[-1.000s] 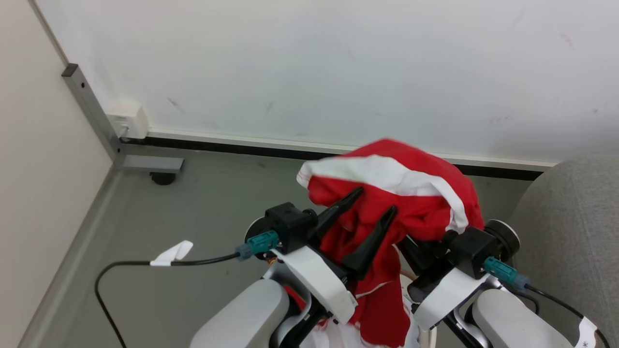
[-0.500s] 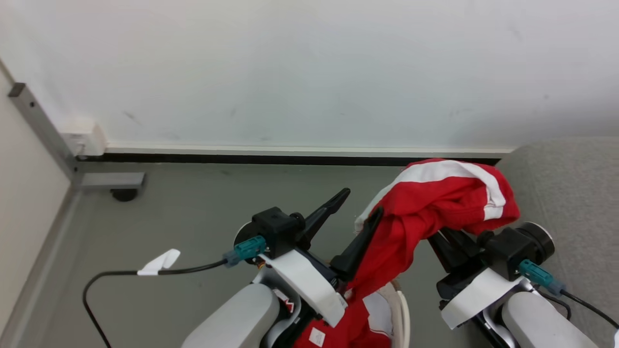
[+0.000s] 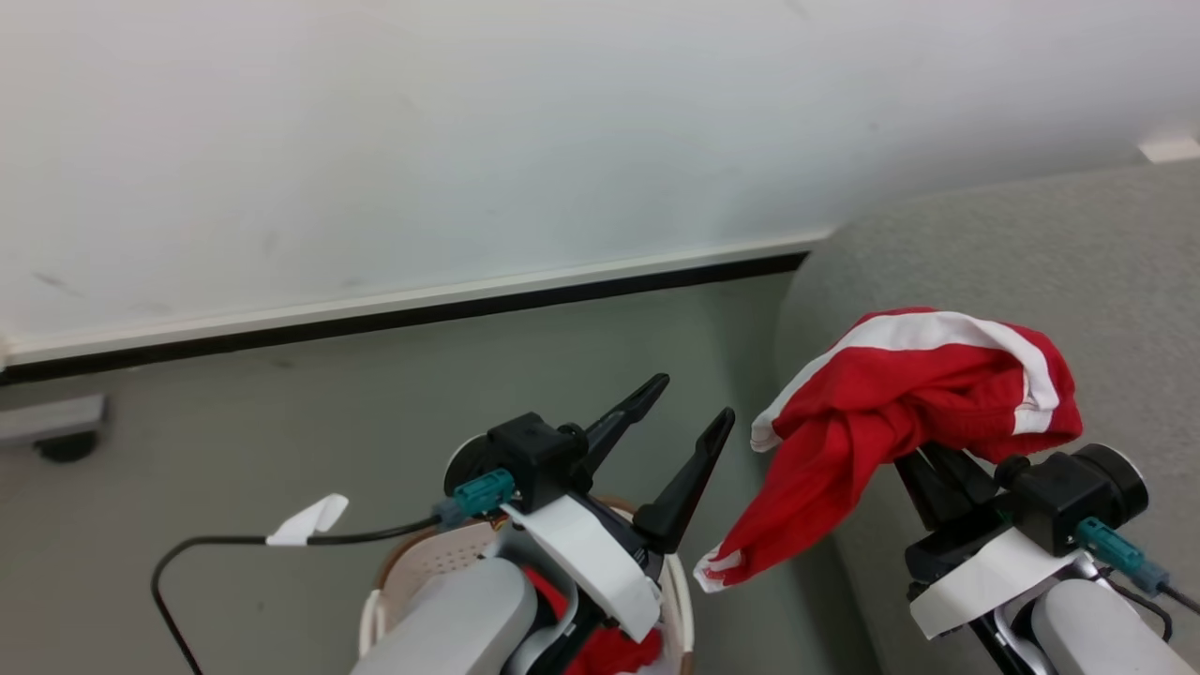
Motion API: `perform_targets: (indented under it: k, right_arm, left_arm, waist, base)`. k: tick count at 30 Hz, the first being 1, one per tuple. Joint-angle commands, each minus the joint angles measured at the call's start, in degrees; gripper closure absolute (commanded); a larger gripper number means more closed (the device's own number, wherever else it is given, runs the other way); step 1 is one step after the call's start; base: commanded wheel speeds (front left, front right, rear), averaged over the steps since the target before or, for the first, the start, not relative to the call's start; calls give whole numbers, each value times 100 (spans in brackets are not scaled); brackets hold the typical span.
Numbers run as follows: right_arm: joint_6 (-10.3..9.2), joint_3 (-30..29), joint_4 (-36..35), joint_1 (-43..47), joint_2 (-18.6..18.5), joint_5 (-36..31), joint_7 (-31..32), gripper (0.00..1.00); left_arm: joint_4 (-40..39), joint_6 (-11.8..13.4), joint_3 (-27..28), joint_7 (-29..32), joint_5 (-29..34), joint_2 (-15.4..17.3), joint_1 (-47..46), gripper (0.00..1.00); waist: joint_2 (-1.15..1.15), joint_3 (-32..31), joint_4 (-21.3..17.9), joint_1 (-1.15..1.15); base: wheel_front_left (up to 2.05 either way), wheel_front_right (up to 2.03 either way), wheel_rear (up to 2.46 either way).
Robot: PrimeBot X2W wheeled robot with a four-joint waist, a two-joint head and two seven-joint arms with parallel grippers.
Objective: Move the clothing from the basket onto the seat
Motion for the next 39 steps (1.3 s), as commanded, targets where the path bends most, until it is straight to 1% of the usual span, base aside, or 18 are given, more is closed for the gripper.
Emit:
perform_targets:
  k: [1,9,13,17,24,32,36,39]
  right_arm:
    - [-12,-60,-34,61,-25,-43,-1,100]
    - [-12,-344,-162,218,61,-155,-1,100]
    - [-12,-568,-252,314,181,-183,-1,100]
    - [-12,-744,-339,449,291,-208,-1,100]
    - [-12,-804,-387,532,339,-239,-1,100]
    - [-12,-823,-383,538,353,-244,-1,100]
    - [-12,-757,-318,424,295,-195,-1,100]
    - [-12,-638,-252,227,169,-101,-1,100]
  left_arm:
    - [33,4,-7,-35,31,38,13,0]
    - [146,-53,-78,-102,209,81,-81,0]
    - [218,-61,-70,-122,303,70,-83,0]
    - [244,-72,-62,-150,360,34,-98,0]
    - [291,-92,-42,-156,389,12,-106,0]
    - [295,-118,-31,-158,436,-6,-106,0]
    - [273,-123,-38,-157,497,-24,-141,0]
    - [234,-121,-44,-158,564,-15,-157,0]
  waist:
    - [0,109,-315,0]
    - [0,266,-995,0]
    - [0,350,-1245,0]
    - [0,391,-1404,0]
    - [0,427,-1554,0]
    - [0,459,-1570,0]
    - [0,500,-1526,0]
    - [0,575,-1482,0]
  base:
    - [0,0,0]
    - [0,0,0]
    - [0,0,0]
    - [0,0,0]
    - [0,0,0]
    - [0,0,0]
    - [0,0,0]
    - [0,0,0]
